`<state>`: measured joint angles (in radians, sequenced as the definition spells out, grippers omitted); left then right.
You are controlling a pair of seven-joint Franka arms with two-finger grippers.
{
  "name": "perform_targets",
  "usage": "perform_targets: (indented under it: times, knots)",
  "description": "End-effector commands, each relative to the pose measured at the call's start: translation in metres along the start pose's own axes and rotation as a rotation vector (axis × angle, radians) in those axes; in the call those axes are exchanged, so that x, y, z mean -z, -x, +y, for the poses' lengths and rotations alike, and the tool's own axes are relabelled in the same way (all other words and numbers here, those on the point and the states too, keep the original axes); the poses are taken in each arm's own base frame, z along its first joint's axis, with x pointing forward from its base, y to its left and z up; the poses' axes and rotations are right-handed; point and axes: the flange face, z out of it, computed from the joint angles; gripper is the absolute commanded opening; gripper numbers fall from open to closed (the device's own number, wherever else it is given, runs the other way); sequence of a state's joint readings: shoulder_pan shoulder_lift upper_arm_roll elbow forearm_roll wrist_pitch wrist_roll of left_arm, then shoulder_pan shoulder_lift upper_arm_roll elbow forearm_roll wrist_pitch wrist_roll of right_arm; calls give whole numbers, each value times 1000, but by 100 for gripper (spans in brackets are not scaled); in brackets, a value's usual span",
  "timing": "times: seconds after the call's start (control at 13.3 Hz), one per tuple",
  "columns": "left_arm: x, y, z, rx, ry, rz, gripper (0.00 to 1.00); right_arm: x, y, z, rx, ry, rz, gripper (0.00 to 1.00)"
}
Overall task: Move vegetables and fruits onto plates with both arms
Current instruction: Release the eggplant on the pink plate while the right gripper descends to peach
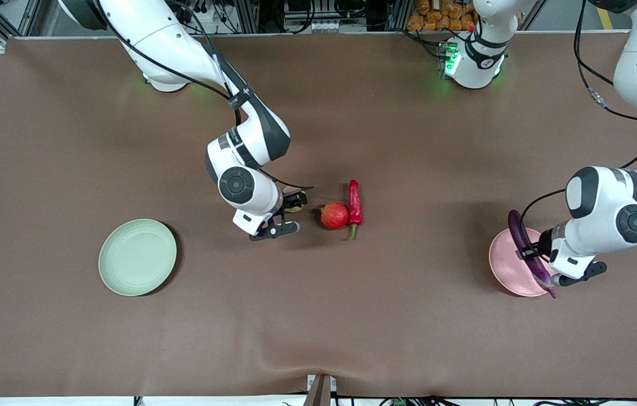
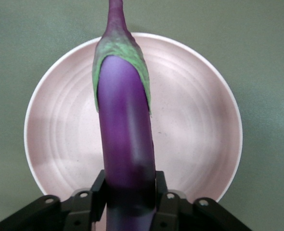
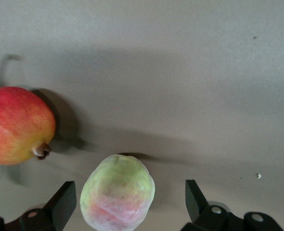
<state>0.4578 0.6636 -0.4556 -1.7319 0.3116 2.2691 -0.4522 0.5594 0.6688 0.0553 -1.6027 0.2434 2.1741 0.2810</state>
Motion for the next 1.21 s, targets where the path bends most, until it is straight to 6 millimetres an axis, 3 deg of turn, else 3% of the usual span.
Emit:
perform_targets:
  times: [0.0, 0.15, 0.45, 0.6, 0.68, 0.75, 0.83, 1.06, 1.13]
  knots:
    - [10, -3, 2, 6, 26, 13, 100, -17, 20, -24, -63, 33, -3, 100]
    - [35, 3, 24, 12, 63, 20, 100, -26, 29, -39, -122, 33, 16, 100]
    - [93, 24, 61, -26, 70, 20, 100, -51, 33, -22, -144, 38, 32, 100]
    - [100, 40, 86, -14, 84, -8, 100, -59, 36, -22, -140, 32, 56, 99]
    - [98, 53, 105, -27, 86, -33, 100, -59, 36, -22, -140, 32, 56, 52]
    - [88, 70, 122, -54, 85, -54, 100, -59, 36, -21, -141, 32, 56, 19]
    - [83, 82, 134, -79, 95, -55, 100, -57, 35, -21, -143, 30, 57, 2]
    - [75, 131, 188, -142, 126, -67, 100, -36, 28, -13, -157, 15, 77, 1]
    - [67, 154, 210, -132, 143, -65, 100, -11, 24, -8, -160, 2, 102, 1]
